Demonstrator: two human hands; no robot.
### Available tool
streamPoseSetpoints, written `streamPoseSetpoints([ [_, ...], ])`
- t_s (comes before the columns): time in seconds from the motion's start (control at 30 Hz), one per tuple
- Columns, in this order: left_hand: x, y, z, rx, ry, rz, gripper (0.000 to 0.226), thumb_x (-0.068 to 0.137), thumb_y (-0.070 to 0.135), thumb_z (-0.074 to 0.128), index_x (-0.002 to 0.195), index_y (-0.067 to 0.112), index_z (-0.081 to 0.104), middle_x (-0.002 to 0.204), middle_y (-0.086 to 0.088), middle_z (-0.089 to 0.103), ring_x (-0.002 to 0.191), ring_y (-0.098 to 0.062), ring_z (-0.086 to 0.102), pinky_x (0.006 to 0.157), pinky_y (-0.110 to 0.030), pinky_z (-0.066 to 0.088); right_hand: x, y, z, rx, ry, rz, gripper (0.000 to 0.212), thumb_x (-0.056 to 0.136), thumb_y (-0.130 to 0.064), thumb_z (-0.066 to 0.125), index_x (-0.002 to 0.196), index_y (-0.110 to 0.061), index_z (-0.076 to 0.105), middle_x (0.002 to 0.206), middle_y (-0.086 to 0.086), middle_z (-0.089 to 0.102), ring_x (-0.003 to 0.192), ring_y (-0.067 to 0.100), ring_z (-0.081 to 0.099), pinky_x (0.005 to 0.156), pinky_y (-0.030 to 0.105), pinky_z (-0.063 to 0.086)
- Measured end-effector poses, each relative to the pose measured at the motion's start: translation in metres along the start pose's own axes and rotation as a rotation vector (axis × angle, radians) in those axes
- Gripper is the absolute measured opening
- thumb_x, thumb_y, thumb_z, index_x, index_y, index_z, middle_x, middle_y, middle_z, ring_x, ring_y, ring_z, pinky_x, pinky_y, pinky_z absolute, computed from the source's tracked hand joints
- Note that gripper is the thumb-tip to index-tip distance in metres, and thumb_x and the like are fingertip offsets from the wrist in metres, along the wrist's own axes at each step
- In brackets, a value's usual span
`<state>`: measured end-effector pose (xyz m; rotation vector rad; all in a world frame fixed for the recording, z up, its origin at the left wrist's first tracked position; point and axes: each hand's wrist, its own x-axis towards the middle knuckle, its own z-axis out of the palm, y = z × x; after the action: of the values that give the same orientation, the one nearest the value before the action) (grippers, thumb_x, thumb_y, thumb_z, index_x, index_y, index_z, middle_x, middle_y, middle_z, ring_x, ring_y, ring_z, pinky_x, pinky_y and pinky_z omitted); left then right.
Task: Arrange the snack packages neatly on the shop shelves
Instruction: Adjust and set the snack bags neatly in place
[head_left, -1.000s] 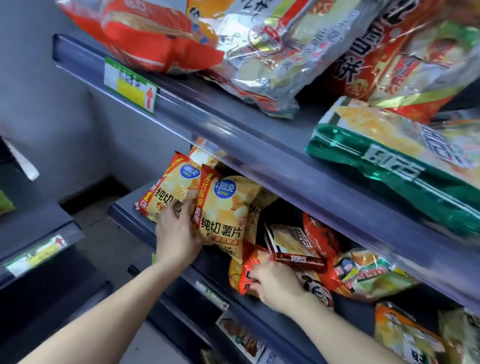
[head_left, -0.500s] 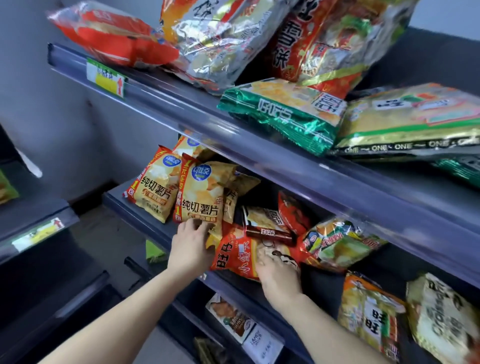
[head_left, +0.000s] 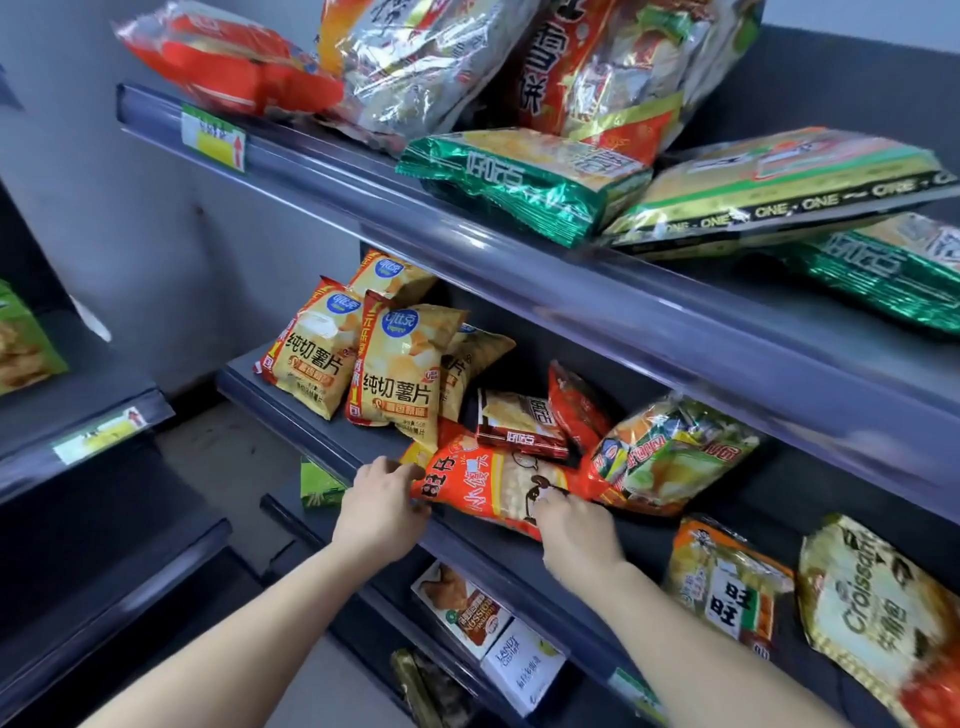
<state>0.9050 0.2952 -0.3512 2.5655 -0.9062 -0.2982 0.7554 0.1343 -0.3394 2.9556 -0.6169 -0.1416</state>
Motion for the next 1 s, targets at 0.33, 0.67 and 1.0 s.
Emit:
streamPoseSetpoints([
  [0.33,-0.023,0.066,-0.017,-0.395,0.207,-0.128,0.062,0.087,0.040,0.065,0.132,0.009,0.036,0.136,-0.012,0.027,0.111,-0.036,0.052,0.092,-0.042,0.045,-0.028,0.000,-0.044,0.556,0.177,0.272,0.027,0.084,-0.027,0.051,0.061,-0.018,0.040,0.070,0.003,0.051,0.074,0.029,0.055,0.062,0.034,0.041],
  [0.67,-0.040,0.113,-0.033,-1.143,-0.278,-0.390,0.032,0.085,0.019,0.068,0.109,0.004,0.054,0.080,-0.017,0.059,0.067,-0.030,0.061,0.061,-0.052,0.058,-0.088,-0.021,-0.080,0.522,0.438,0.048,0.020,0.087,-0.021,0.050,0.071,-0.018,0.039,0.077,-0.004,0.042,0.067,0.021,0.045,0.061,0.032,0.030],
  [1.0,-0.080,0.127,-0.055,-1.255,-0.618,-0.094,0.024,0.084,-0.012,0.056,0.092,0.011,0.056,0.077,-0.010,0.060,0.055,-0.019,0.056,0.042,-0.021,0.046,-0.170,0.019,-0.079,1.068,0.515,0.766,0.039,0.083,-0.036,0.069,0.117,-0.027,0.052,0.117,-0.009,0.052,0.110,0.012,0.051,0.094,0.032,0.043],
])
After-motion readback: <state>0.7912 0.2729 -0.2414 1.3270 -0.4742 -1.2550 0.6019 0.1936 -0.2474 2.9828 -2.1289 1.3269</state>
